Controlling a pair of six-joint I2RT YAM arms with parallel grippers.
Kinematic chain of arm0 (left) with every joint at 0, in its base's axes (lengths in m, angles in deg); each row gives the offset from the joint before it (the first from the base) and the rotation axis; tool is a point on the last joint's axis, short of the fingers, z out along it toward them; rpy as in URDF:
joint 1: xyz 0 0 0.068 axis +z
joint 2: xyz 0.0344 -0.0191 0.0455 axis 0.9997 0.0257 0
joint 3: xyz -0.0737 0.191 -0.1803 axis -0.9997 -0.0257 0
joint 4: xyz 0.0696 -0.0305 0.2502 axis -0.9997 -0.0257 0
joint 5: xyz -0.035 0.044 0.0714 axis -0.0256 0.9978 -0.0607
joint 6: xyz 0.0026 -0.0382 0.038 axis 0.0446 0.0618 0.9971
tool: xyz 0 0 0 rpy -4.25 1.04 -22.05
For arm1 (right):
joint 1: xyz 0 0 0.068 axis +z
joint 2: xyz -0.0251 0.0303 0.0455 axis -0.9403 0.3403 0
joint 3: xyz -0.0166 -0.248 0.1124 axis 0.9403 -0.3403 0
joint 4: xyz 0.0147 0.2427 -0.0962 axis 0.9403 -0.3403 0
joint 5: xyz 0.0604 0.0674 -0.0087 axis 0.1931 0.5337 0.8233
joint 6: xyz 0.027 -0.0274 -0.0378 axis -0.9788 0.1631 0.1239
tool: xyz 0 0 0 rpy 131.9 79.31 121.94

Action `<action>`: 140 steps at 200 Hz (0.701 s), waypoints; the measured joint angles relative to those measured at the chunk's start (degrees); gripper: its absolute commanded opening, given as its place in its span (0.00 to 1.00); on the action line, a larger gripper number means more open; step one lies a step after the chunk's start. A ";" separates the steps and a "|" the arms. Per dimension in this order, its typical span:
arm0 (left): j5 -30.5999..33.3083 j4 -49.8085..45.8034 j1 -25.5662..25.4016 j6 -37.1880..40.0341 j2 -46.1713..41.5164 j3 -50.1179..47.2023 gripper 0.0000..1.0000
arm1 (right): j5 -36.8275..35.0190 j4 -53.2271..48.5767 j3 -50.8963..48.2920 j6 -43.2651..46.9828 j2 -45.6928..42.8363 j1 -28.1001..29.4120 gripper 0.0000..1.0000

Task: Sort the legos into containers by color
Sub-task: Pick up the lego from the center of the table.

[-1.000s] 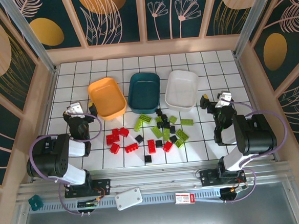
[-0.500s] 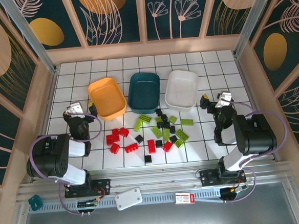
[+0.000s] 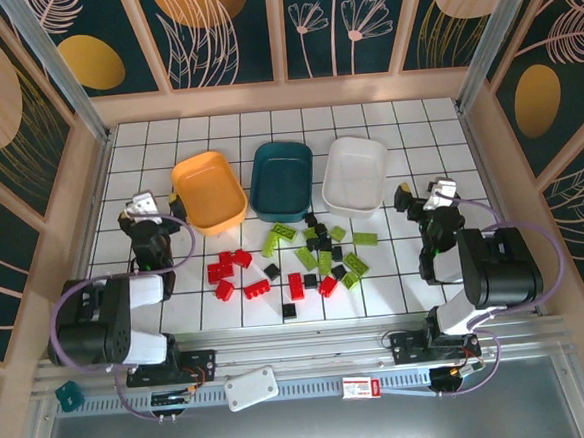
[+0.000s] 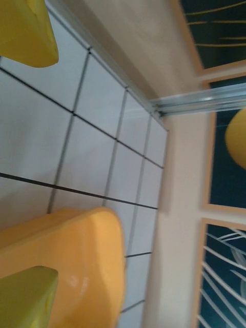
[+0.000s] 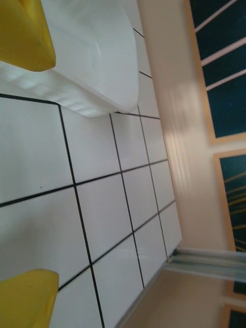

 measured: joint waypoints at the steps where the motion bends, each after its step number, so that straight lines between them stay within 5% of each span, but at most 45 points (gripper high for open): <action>1: 0.02 -0.22 0.00 -0.02 -0.22 0.15 0.99 | -0.09 -0.24 0.02 0.00 -0.22 0.00 0.99; 31: 0.90 -5.14 0.00 -4.33 -9.01 3.02 0.99 | -5.79 -10.45 4.04 -1.60 -6.43 0.98 0.99; 53: 1.29 -7.13 0.00 -9.31 -13.92 3.06 0.99 | -17.46 -20.83 10.49 -3.30 -8.68 5.16 0.99; 85: 9.44 -19.98 0.00 -28.46 -19.52 6.64 0.99 | -32.28 -43.71 24.30 -17.18 -7.58 10.86 0.99; 101: 11.91 -25.05 0.17 -37.09 -22.12 7.87 0.99 | -29.94 -54.23 30.16 -23.26 -6.38 9.75 0.85; 140: 7.52 -28.22 0.22 -45.27 -27.30 4.24 0.99 | -21.00 -60.41 25.59 -26.73 -8.22 10.88 0.85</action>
